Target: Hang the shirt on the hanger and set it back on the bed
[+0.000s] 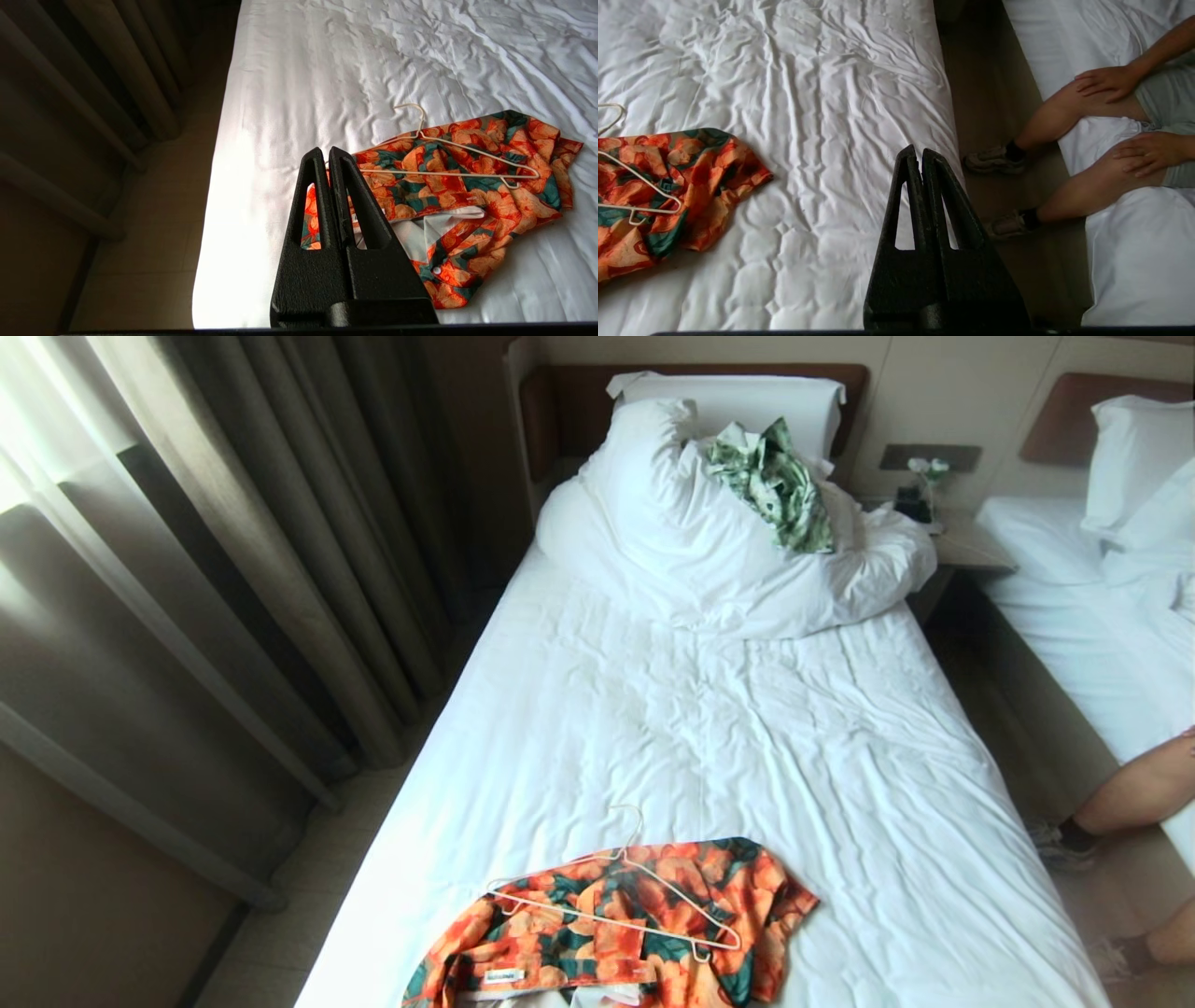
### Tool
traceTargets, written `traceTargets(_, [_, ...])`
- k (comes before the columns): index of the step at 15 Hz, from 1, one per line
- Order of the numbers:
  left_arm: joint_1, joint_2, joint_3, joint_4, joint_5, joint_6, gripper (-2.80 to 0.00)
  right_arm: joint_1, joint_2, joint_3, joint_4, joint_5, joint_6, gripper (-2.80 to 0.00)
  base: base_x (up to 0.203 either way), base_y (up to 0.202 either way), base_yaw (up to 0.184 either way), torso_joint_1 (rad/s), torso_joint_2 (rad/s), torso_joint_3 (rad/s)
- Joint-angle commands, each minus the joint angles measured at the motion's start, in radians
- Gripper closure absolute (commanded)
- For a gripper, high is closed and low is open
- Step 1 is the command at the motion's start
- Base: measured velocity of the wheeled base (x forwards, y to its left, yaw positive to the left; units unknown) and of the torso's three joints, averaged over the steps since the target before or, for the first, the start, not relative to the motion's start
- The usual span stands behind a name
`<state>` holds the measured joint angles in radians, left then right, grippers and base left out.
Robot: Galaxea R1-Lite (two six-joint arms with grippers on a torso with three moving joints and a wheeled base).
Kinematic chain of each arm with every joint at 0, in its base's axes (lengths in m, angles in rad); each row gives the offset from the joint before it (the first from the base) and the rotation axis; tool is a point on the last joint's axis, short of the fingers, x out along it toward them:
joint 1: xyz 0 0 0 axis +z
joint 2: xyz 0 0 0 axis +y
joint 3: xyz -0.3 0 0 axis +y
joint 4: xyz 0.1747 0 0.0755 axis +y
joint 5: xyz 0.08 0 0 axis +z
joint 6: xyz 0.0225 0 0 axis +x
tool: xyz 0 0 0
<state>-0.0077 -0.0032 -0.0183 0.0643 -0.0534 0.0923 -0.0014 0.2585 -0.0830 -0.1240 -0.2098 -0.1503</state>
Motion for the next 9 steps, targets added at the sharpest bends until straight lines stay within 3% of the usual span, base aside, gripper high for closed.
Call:
traceTargets(1, [0.0, 0.003, 0.0, 0.0, 0.0, -0.001, 0.0, -0.037, -0.02, -0.009, 0.012, 0.034, 0.008, 0.0, 0.0, 0.0, 0.0, 0.0, 0.0, 0.0])
traceTargets(6, [0.0, 0.003, 0.0, -0.001, 0.021, -0.047, 0.0, -0.012, -0.258, 0.038, 0.138, 0.158, 0.084, 0.0, 0.0, 0.0, 0.0, 0.0, 0.0, 0.0])
traceTargets(9, [0.0, 0.003, 0.0, -0.003, 0.04, -0.069, 0.0, -0.009, -0.26, 0.069, 0.157, 0.213, 0.107, 0.0, 0.0, 0.0, 0.0, 0.0, 0.0, 0.0])
